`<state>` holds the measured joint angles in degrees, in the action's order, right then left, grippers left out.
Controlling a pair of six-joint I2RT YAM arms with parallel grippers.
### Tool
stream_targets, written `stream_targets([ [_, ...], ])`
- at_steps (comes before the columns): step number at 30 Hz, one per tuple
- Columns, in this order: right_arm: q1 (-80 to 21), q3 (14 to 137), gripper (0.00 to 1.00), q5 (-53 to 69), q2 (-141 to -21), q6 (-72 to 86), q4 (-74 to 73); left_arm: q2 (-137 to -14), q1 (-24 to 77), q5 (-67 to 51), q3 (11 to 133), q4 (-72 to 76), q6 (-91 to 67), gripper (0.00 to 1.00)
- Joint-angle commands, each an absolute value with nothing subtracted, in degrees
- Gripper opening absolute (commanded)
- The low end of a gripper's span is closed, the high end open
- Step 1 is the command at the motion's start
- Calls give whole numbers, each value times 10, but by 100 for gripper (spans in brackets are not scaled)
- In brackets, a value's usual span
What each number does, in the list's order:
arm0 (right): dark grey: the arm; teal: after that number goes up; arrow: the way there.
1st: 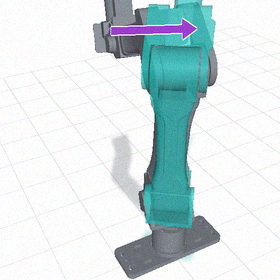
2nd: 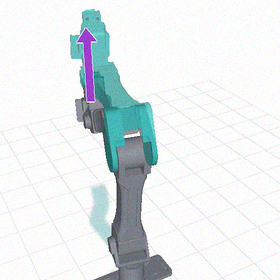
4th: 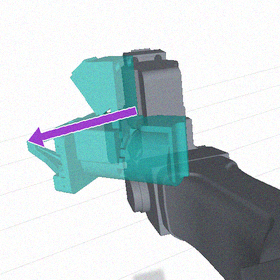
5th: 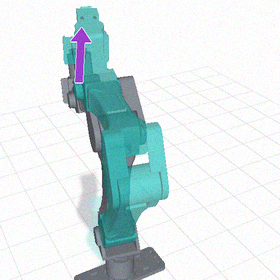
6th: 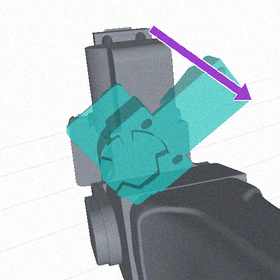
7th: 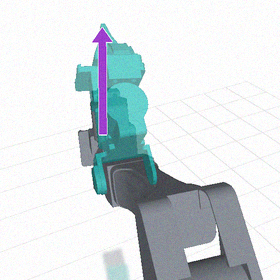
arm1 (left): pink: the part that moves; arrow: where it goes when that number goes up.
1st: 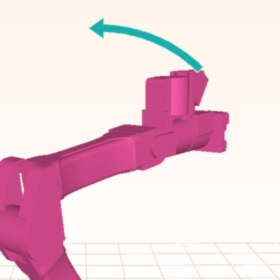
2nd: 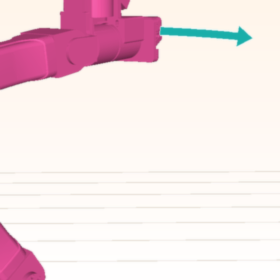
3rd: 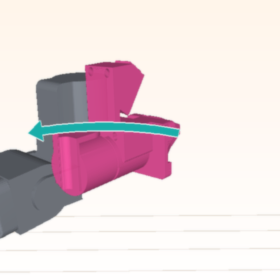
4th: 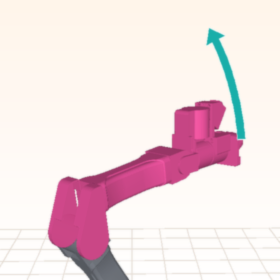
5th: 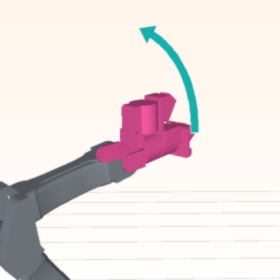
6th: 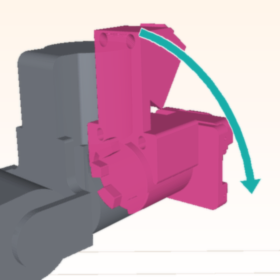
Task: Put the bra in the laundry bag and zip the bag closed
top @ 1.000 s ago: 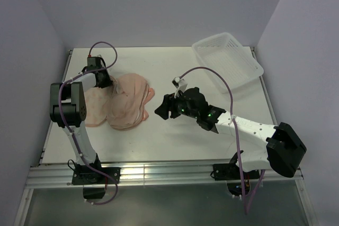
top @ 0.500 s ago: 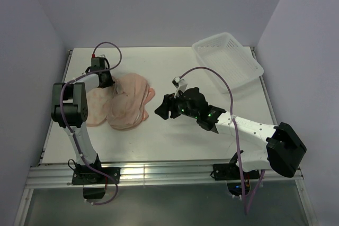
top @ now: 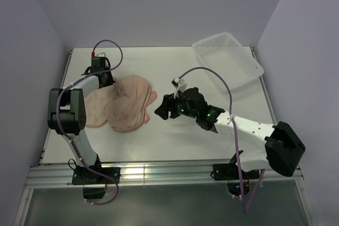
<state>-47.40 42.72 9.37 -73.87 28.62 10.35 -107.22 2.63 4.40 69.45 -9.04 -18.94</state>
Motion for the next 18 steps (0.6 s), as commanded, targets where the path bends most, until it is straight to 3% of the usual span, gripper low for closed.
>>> stream_targets([
  [1, -478, 435, 66, 88, -747, 280, 127, -1028, 26, 36, 679, -80, -204, 0],
  [5, -478, 436, 66, 89, -752, 280, 127, -1029, 29, 12, 671, -74, -209, 3],
  [9, -478, 436, 66, 90, -751, 280, 125, -1053, 39, 10, 690, -77, -192, 32],
  [10, -478, 435, 66, 88, -751, 279, 125, -1057, 39, 12, 697, -79, -192, 34],
  [18, -478, 434, 66, 90, -751, 279, 125, -1108, 40, 30, 731, -93, -187, 36],
])
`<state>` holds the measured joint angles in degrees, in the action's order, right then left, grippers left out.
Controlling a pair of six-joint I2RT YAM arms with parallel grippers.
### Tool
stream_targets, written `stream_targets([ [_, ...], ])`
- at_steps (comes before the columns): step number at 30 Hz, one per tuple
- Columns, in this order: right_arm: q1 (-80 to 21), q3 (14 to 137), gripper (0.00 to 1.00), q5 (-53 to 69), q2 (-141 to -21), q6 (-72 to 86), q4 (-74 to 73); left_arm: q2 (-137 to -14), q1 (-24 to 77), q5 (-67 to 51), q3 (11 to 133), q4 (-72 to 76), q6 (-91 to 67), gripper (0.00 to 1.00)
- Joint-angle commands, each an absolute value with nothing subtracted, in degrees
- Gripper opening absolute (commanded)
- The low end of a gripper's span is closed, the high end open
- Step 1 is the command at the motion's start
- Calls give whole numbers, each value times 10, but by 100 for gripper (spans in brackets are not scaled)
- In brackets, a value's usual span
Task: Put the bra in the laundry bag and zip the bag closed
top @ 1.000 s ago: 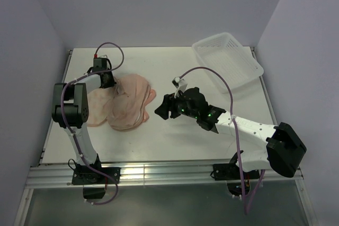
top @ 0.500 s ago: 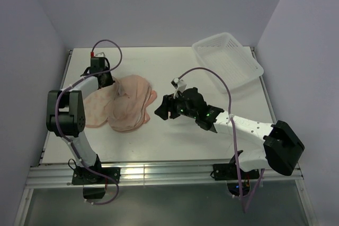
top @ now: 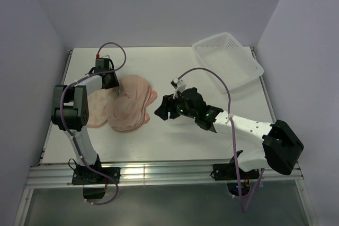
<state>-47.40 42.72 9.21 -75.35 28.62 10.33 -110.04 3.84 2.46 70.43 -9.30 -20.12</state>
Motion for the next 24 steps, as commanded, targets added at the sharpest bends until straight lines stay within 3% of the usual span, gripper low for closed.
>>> stream_targets([
  [1, -478, 435, 66, 90, -752, 278, 125, -1115, 40, 33, 737, -98, -186, 36],
  [12, -479, 438, 66, 97, -763, 277, 125, -1131, 39, 52, 748, -92, -183, 27],
  [16, -479, 439, 66, 98, -766, 279, 125, -1131, 39, 60, 750, -92, -176, 33],
  [19, -480, 439, 66, 98, -765, 277, 124, -1142, 39, 63, 756, -101, -167, 32],
  [24, -480, 439, 66, 95, -764, 277, 124, -1140, 39, 61, 751, -93, -167, 15],
])
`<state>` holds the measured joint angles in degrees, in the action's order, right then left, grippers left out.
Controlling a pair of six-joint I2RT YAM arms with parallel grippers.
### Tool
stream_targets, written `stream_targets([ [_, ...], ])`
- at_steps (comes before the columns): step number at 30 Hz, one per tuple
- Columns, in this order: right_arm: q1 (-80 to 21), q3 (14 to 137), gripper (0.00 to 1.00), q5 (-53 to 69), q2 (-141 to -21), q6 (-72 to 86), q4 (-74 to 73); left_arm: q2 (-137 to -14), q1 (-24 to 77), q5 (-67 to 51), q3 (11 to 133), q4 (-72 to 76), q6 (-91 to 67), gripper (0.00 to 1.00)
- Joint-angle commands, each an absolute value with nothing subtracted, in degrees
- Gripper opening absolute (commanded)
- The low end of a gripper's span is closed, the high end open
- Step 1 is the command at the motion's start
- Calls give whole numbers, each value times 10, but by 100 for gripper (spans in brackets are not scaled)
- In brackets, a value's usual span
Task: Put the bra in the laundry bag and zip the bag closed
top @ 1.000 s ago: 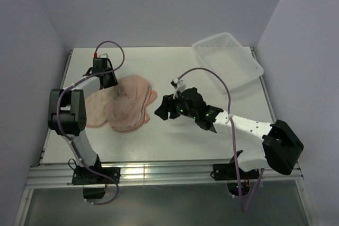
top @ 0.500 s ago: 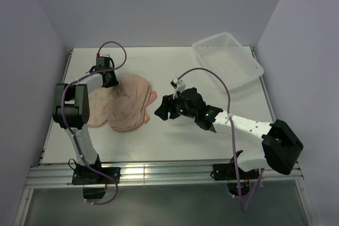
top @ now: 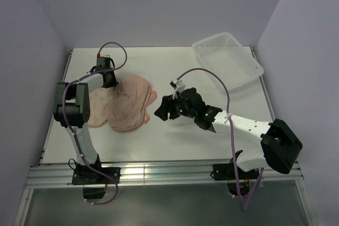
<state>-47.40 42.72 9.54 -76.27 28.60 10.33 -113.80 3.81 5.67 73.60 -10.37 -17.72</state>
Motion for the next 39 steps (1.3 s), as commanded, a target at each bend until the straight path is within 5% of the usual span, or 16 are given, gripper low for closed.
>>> stream_targets([
  [1, -479, 439, 66, 96, -763, 277, 124, -1137, 39, 61, 750, -93, -166, 11],
  [5, -479, 439, 66, 93, -759, 277, 122, -1122, 39, 60, 744, -94, -163, 0],
  [25, -479, 432, 66, 91, -750, 278, 127, -975, 48, 76, 664, -154, -246, 0],
  [34, -481, 429, 66, 83, -742, 274, 122, -1041, 55, 114, 693, -171, -246, 14],
  [37, -481, 431, 66, 79, -748, 272, 120, -1026, 58, 94, 676, -160, -263, 27],
  [39, -481, 436, 66, 84, -755, 273, 120, -1000, 59, 92, 662, -164, -266, 47],
])
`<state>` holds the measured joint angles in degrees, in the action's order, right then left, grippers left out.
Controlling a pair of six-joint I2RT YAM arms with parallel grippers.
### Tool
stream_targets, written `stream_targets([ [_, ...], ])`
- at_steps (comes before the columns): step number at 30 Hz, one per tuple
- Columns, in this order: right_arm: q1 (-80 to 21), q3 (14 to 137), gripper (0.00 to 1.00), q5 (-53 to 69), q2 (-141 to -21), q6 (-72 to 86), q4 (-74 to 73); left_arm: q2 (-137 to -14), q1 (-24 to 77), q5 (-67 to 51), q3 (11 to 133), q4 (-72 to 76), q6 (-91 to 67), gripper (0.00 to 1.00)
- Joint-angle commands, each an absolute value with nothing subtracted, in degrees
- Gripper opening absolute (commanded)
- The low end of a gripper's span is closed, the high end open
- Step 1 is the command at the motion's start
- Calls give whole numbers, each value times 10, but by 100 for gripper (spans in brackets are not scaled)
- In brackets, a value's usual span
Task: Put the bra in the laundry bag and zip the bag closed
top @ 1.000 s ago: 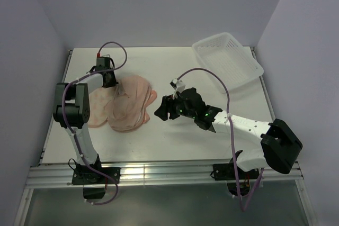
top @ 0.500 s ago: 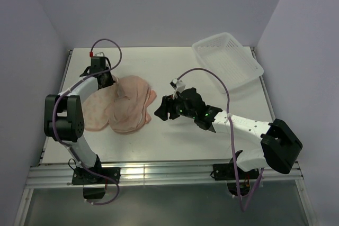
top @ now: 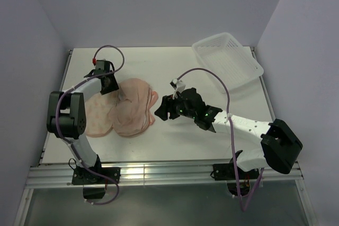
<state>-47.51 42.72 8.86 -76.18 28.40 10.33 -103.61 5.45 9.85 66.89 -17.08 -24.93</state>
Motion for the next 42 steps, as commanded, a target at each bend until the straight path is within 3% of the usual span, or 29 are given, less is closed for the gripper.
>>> stream_targets([
  [1, -482, 436, 66, 84, -759, 274, 122, -987, 58, 91, 657, -163, -268, 54],
  [2, -483, 437, 66, 85, -761, 274, 124, -974, 58, 91, 648, -164, -270, 66],
  [5, -485, 439, 66, 83, -770, 275, 123, -902, 50, 105, 634, -175, -284, 71],
  [9, -486, 437, 66, 81, -773, 278, 127, -866, 2, 129, 621, -211, -304, 67],
  [10, -487, 436, 66, 80, -772, 278, 127, -862, -40, 135, 615, -222, -314, 64],
  [11, -487, 435, 66, 81, -771, 278, 127, -857, -60, 144, 596, -223, -318, 55],
  [14, -489, 432, 66, 79, -763, 278, 129, -825, -157, 107, 541, -214, -337, 47],
  [22, -490, 425, 66, 79, -745, 278, 130, -838, -310, -11, 494, -201, -257, 55],
  [30, -495, 423, 66, 91, -737, 280, 130, -866, -308, -69, 482, -169, -216, 58],
  [36, -503, 425, 66, 85, -736, 277, 129, -900, -286, -39, 492, -177, -204, 55],
  [42, -504, 432, 66, 83, -759, 278, 130, -925, -256, -21, 502, -185, -200, 41],
])
